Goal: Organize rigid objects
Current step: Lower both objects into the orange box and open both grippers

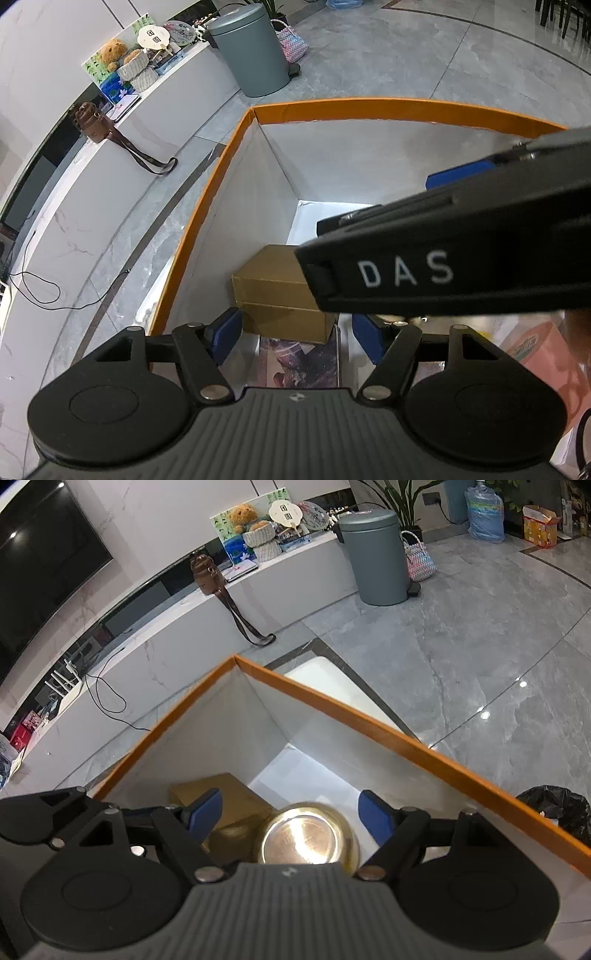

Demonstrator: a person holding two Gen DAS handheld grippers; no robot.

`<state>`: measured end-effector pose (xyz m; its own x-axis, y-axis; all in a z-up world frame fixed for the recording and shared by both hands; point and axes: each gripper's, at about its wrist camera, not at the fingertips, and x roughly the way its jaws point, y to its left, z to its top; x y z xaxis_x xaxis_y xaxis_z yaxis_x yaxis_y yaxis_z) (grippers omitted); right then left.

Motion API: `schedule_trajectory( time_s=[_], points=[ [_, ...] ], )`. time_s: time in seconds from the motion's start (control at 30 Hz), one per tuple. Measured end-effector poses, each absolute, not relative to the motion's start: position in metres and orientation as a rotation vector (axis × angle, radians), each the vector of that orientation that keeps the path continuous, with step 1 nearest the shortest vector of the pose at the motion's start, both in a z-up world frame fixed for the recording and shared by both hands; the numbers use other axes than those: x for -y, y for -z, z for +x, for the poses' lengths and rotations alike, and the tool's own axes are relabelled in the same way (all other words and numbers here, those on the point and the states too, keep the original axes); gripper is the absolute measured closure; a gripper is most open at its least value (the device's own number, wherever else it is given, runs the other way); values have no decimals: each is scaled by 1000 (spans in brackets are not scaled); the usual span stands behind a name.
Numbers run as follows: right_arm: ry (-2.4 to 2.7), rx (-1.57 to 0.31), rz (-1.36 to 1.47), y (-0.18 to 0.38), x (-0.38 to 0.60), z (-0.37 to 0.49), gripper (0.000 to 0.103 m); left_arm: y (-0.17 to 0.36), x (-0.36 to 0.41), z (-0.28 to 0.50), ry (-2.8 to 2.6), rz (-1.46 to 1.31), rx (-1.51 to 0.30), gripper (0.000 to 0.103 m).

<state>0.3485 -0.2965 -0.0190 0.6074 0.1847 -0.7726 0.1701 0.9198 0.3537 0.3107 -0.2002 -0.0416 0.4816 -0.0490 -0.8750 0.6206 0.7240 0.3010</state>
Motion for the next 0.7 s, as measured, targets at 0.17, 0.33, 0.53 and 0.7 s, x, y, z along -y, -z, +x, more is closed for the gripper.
schedule_trajectory(
  time_s=[0.17,0.33,0.53,0.7],
  points=[
    [-2,-928,395,16,294,345,23,38,198,308,442,653,-990,22],
    [0,-926,392,13,296,345,23,30,195,305,445,639,-978,22],
    [5,-920,373,7,294,343,23,17,186,296,444,618,-954,22],
    [-3,-908,366,0,292,338,23,-2,172,290,438,560,-932,22]
  ],
)
